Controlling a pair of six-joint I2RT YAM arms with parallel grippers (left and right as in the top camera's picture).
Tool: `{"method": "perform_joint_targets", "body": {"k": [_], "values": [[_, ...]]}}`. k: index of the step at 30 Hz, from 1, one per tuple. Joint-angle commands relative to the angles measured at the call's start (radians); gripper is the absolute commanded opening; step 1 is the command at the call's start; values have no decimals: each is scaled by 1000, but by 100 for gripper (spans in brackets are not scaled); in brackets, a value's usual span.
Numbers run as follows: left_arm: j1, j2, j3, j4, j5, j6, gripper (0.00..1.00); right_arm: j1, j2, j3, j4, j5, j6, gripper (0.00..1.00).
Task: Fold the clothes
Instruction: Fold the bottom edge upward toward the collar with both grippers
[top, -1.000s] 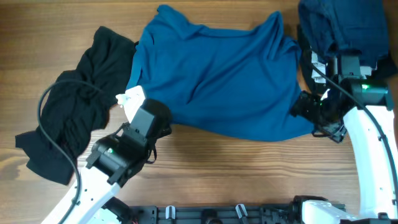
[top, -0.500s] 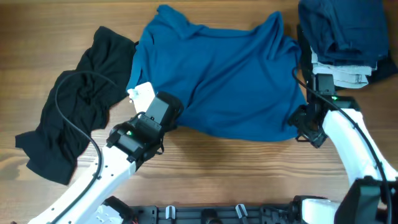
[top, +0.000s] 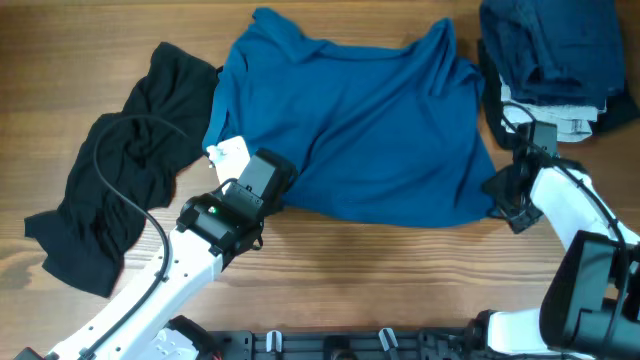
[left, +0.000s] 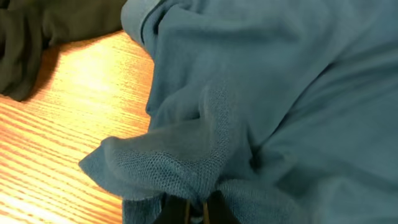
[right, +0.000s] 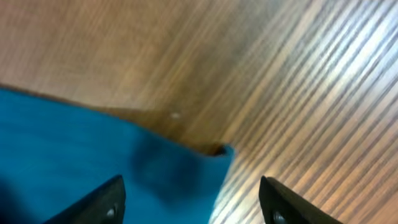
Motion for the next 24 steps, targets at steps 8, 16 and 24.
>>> {"method": "perform_joint_targets", "body": {"k": [8,16,24], "values": [[6,3,-1,-59,-9,-56,4,-8,-3,-56,52,-121,-105,4],[6,-190,1,-234,275,-161,4,-8,-399,238,-441,-143,-292,4],[6,-413,5,-451,309,-209,4,-8,-517,298,-716,-147,-315,4]]}}
